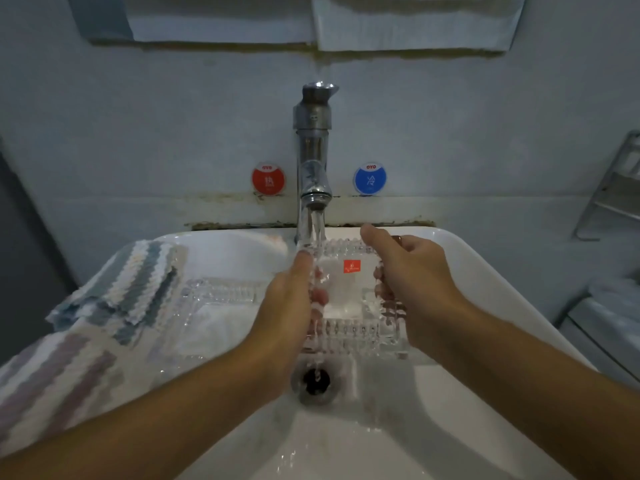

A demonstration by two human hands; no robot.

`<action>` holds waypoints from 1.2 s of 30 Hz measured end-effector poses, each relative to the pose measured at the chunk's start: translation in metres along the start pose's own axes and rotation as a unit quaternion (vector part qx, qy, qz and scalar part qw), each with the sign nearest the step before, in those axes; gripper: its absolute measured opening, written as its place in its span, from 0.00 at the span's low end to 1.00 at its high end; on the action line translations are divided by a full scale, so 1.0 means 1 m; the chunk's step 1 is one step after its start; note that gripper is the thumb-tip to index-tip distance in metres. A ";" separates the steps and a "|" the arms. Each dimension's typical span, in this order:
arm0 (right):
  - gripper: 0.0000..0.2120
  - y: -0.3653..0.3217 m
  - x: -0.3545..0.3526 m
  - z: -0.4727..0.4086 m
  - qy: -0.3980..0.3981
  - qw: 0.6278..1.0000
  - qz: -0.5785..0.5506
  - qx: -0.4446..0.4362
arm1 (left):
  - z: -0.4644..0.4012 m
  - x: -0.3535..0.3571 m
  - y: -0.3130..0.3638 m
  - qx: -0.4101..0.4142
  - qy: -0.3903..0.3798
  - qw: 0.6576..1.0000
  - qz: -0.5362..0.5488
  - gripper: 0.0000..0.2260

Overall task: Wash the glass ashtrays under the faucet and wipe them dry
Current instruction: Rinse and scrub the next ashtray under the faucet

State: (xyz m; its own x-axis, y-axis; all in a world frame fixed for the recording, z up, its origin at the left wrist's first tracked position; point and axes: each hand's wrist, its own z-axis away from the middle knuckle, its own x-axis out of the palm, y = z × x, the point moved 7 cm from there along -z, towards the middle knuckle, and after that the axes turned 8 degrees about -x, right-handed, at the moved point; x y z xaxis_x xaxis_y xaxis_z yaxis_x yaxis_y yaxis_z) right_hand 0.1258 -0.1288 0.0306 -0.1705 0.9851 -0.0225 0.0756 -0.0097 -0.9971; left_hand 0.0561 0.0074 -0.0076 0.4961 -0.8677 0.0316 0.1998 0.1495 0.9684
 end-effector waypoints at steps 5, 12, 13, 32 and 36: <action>0.16 0.003 0.008 0.005 -0.041 0.999 0.002 0.022 | 0.001 -0.006 -0.006 -0.071 -0.028 0.997 0.034 0.28; 0.14 -0.001 0.004 0.005 -0.004 0.999 -0.043 0.026 | -0.007 -0.012 0.009 -0.039 -0.037 0.998 0.042 0.24; 0.14 0.001 0.001 0.005 0.023 0.997 -0.067 0.024 | -0.008 -0.011 0.008 -0.027 -0.028 0.998 0.045 0.22; 0.20 0.004 0.014 0.000 -0.279 0.949 0.059 0.131 | -0.012 -0.021 0.000 -0.109 -0.014 0.991 0.080 0.22; 0.20 0.004 0.016 -0.004 -0.209 0.974 0.031 0.077 | -0.010 -0.022 -0.002 -0.114 -0.007 0.980 0.165 0.19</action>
State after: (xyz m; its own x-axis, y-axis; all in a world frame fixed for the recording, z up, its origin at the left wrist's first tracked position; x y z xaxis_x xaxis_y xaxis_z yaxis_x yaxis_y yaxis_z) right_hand 0.1273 -0.1126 0.0269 -0.5582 0.8260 -0.0780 -0.0453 -0.1242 -0.9912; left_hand 0.0527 0.0307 -0.0129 0.5536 -0.7606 0.3392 0.2154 0.5242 0.8239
